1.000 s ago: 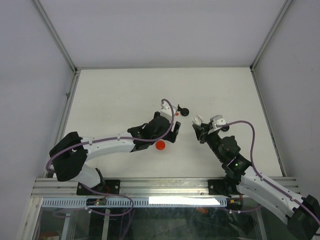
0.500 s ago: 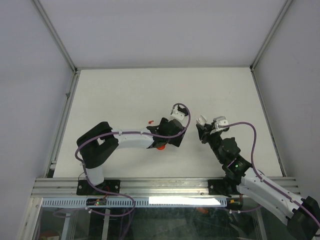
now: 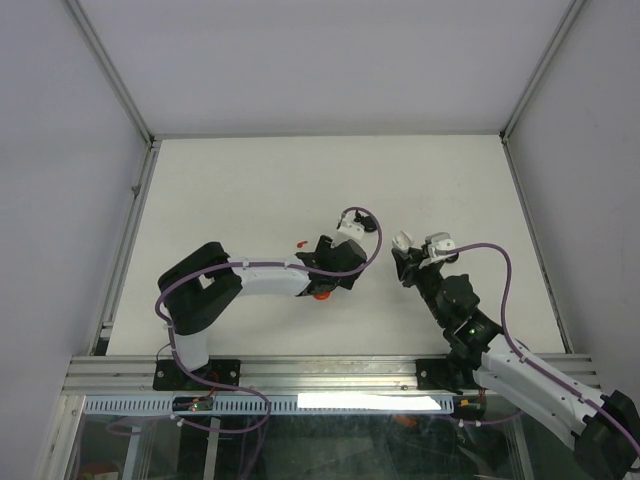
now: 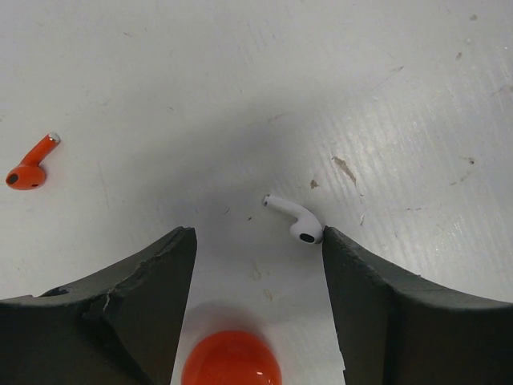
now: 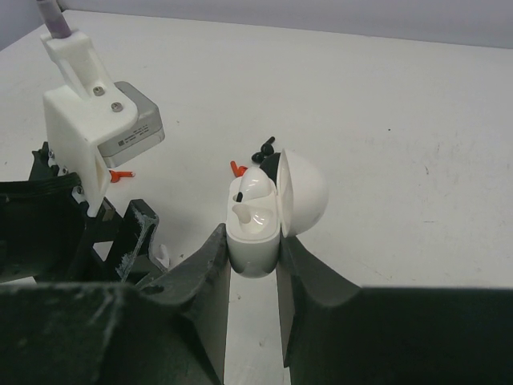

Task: Insert the wireless bluetooth earbuds into the charging case
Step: Pick up the earbud from the center of the board.

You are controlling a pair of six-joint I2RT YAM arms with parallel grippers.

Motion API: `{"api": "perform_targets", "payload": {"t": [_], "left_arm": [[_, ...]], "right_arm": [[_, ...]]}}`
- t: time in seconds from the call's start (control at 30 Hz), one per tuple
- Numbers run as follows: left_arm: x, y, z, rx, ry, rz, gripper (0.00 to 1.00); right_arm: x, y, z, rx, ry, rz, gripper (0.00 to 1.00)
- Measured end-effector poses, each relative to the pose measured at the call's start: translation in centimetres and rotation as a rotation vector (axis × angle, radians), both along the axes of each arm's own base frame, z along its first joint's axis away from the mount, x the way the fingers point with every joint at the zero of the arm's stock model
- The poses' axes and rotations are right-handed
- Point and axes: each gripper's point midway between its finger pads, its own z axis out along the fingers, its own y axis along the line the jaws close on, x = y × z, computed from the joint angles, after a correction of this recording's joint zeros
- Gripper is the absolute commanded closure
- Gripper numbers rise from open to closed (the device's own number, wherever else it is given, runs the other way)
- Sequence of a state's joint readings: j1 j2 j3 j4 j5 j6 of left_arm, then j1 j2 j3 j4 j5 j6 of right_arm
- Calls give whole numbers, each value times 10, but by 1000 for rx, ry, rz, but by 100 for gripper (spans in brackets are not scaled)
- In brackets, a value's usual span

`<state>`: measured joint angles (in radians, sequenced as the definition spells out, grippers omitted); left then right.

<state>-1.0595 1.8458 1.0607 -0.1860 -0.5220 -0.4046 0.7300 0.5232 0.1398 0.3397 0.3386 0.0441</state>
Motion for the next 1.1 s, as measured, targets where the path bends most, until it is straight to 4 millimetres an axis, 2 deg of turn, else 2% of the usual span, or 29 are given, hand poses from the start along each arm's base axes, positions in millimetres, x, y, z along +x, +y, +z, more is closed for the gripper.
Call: {"api": "perform_targets", "payload": {"t": [0.13, 0.43, 0.73, 0.83, 1.0, 1.1], "left_arm": [[3, 10, 1, 15, -11, 24, 36], [16, 53, 1, 46, 0, 109, 38], [36, 75, 2, 35, 12, 180, 38], [37, 73, 8, -6, 27, 181, 38], [29, 55, 28, -123, 48, 165, 36], [28, 46, 33, -146, 50, 159, 36]], "right_arm": [[0, 2, 0, 1, 2, 8, 100], [0, 7, -4, -2, 14, 27, 100], [0, 10, -7, -3, 22, 40, 100], [0, 10, -7, -3, 22, 44, 100], [0, 11, -7, -3, 22, 46, 100], [0, 12, -8, -4, 24, 49, 100]]}}
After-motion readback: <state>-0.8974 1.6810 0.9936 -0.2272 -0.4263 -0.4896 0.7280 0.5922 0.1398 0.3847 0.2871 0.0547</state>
